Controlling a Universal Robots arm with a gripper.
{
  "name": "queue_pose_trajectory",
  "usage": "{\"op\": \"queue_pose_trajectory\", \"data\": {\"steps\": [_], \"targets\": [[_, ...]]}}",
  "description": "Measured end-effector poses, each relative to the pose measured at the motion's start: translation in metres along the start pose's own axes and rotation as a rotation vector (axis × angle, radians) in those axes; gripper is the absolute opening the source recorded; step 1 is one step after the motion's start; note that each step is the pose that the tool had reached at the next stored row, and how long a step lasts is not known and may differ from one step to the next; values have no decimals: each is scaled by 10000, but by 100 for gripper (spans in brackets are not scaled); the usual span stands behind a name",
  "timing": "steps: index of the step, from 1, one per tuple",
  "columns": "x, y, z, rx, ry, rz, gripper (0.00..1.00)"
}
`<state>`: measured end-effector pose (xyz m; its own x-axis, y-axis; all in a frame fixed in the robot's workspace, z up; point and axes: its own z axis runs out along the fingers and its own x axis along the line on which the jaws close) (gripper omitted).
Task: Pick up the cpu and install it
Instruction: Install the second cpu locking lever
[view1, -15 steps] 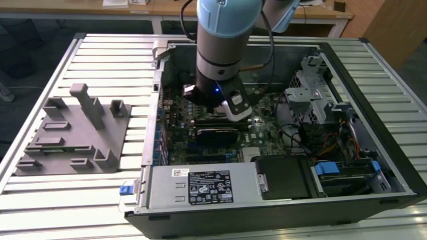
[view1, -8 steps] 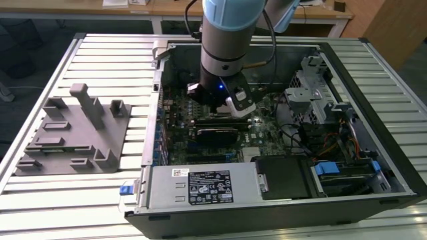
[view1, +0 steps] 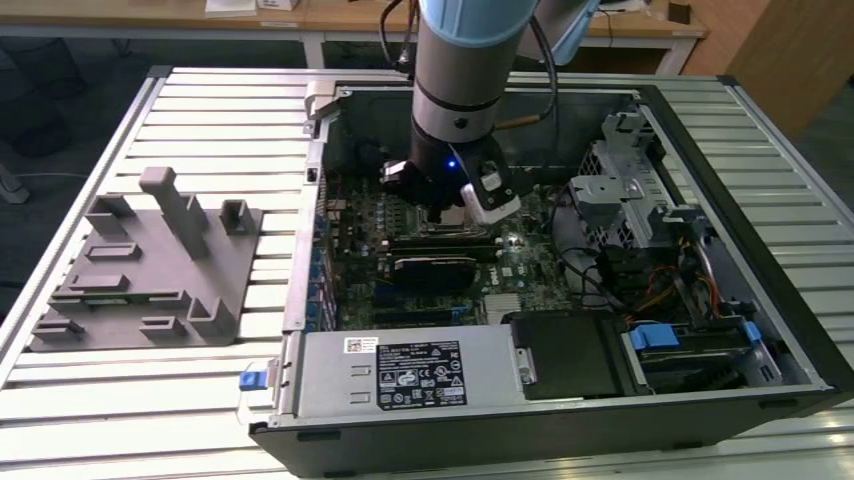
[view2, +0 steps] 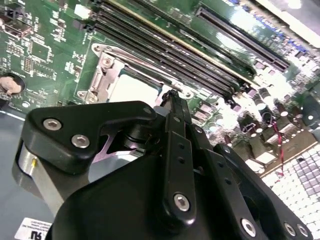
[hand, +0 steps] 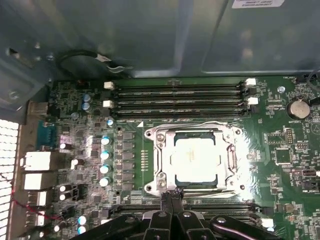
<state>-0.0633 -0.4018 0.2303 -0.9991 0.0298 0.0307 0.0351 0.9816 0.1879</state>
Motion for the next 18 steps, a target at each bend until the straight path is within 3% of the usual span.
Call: {"op": "queue_pose_trajectory", "data": {"steps": [10, 18], "targets": [[-131, 131, 40, 367, -15, 15, 11], [-173, 207, 74, 392, -18, 30, 11]]}}
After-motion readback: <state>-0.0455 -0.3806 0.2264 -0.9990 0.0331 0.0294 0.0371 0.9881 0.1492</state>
